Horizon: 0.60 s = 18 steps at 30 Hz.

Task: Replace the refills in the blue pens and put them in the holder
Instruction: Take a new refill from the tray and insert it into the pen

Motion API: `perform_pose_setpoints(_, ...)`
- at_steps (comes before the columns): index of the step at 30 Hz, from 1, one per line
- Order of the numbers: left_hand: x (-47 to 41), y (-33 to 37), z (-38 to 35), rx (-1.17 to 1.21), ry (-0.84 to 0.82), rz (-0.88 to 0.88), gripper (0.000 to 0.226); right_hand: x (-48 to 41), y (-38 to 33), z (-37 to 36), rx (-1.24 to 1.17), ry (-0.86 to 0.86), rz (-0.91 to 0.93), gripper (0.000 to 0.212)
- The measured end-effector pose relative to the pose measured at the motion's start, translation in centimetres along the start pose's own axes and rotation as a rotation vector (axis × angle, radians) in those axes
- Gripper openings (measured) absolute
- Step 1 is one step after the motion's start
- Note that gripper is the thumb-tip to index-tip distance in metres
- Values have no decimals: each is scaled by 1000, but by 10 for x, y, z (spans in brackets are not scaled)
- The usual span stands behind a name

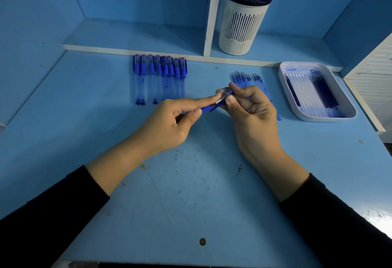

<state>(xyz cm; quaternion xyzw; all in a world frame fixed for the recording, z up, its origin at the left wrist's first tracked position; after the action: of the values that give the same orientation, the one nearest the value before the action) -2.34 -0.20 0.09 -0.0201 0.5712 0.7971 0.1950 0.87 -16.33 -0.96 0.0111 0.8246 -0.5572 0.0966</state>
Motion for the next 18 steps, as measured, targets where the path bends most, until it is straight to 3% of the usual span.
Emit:
perform_pose_setpoints(8,3,-7,6,59,179,33,34,-11,-10,1,-4,51,63,15)
perform_pose_setpoints(11,2,-2,7,102,244,63,30,-12,-22,8,237,96,84,15)
perform_pose_setpoints(18,-2,0,23,91,408,40,29,-12,-12,9,710,-32,-78,18)
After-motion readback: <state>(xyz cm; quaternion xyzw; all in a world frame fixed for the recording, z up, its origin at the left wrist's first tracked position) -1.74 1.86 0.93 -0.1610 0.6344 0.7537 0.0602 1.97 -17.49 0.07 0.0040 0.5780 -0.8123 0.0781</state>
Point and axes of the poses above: each hand's wrist, its own x-axis away from the middle knuckle, its own z-axis out of the back of the hand, y = z × x, the point moved 3 cm from there along -x, towards the middle knuckle, and after that the axes turned 4 degrees about x, right-handed, at the moved point
